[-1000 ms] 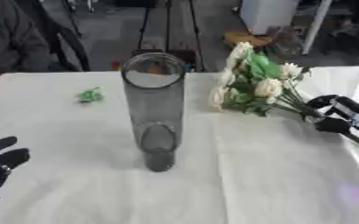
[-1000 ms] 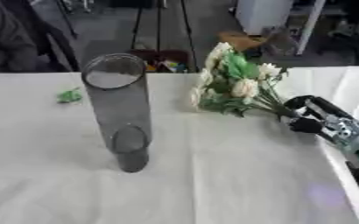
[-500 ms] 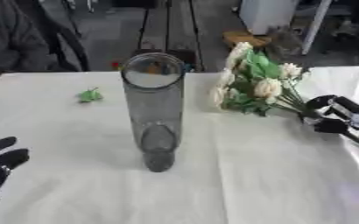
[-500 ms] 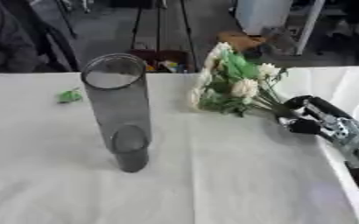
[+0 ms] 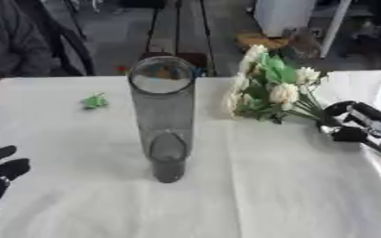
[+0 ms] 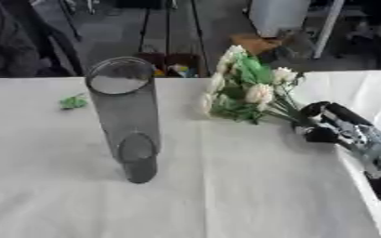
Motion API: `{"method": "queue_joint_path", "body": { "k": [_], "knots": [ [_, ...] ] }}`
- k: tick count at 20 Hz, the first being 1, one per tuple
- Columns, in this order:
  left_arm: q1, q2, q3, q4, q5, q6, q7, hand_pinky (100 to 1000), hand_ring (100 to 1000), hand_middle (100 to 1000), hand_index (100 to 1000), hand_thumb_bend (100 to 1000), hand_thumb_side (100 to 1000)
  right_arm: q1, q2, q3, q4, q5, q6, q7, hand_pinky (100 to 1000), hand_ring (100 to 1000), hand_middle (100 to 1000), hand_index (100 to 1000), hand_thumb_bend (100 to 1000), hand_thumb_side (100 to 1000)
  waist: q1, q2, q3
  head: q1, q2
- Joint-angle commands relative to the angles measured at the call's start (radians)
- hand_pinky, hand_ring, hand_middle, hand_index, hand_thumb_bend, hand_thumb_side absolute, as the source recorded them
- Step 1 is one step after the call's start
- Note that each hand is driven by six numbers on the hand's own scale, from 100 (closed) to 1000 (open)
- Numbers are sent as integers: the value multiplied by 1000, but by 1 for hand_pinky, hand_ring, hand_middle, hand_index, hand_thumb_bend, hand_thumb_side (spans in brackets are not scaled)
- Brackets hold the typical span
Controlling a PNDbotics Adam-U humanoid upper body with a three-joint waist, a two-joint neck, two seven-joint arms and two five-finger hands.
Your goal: Arrange flowers into the vase.
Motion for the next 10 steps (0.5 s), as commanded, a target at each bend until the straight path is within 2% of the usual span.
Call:
{"method": "queue_joint_path", "body": {
  "k": [1,10],
  "knots": [
    [-11,3,0,-18,4,0,-4,857,792,815,842,884,622,-7,-17,0,-3,14,5,-4,739,825,717,813,248,519,-1,-12,2,0,-14],
    [-12,3,0,-18,4,0,-4,857,793,815,842,883,622,-3,-14,3,-4,42,17,-17,697,781,670,790,170,457,-2,-11,0,1,-15]
  ]
}}
